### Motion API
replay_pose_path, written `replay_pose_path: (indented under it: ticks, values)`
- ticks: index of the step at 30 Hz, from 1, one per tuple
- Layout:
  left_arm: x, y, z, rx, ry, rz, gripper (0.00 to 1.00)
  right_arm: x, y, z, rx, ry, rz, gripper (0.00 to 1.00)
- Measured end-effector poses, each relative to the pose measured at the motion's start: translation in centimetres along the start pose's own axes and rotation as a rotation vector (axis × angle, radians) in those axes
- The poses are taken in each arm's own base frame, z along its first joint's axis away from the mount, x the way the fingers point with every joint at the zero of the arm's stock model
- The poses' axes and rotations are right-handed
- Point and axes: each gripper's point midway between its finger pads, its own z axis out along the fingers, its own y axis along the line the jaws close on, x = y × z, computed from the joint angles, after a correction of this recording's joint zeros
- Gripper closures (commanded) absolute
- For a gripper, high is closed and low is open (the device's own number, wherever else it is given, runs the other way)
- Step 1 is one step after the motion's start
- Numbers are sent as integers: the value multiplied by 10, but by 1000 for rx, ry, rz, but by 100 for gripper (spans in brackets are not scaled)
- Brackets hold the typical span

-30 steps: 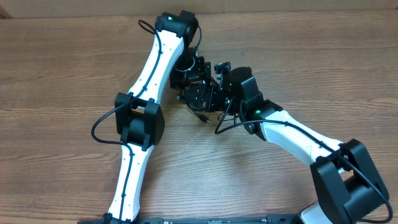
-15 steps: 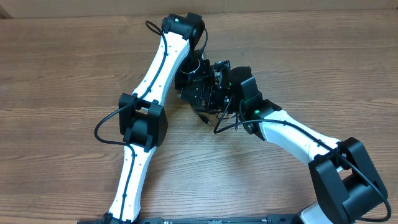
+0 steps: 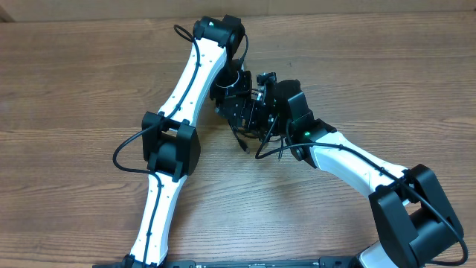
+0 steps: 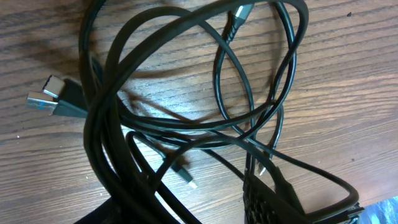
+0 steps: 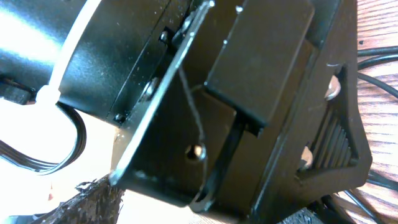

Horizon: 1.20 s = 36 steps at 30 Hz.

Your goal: Untangle cables

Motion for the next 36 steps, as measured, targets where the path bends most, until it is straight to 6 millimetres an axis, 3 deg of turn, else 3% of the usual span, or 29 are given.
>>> replay_pose_path:
  ticks: [6, 11, 15, 25, 30, 34, 35, 36]
  values:
    - [-1, 2, 0, -17, -6, 6, 54, 1, -3, 0, 12, 4, 4, 27]
    - [-3, 9, 1, -74, -24, 17, 96, 2, -3, 0, 12, 6, 4, 27]
    - [0, 19, 0, -117, -13, 24, 96, -7, -16, -3, 62, -31, 11, 27]
    - [-4, 29, -4, -127, -22, 8, 96, -8, -22, -3, 89, -37, 14, 27]
    - [-5, 30, -4, -127, -22, 6, 96, -8, -23, -4, 95, -35, 3, 27]
    - [-9, 29, -5, -121, -40, 14, 89, -9, -25, -4, 103, -42, -1, 27]
    - [-10, 29, -5, -120, -44, 18, 81, -10, -25, -4, 105, -45, -3, 27]
    - [-11, 29, -6, -121, -49, 25, 53, -10, -26, -4, 109, -47, -3, 27]
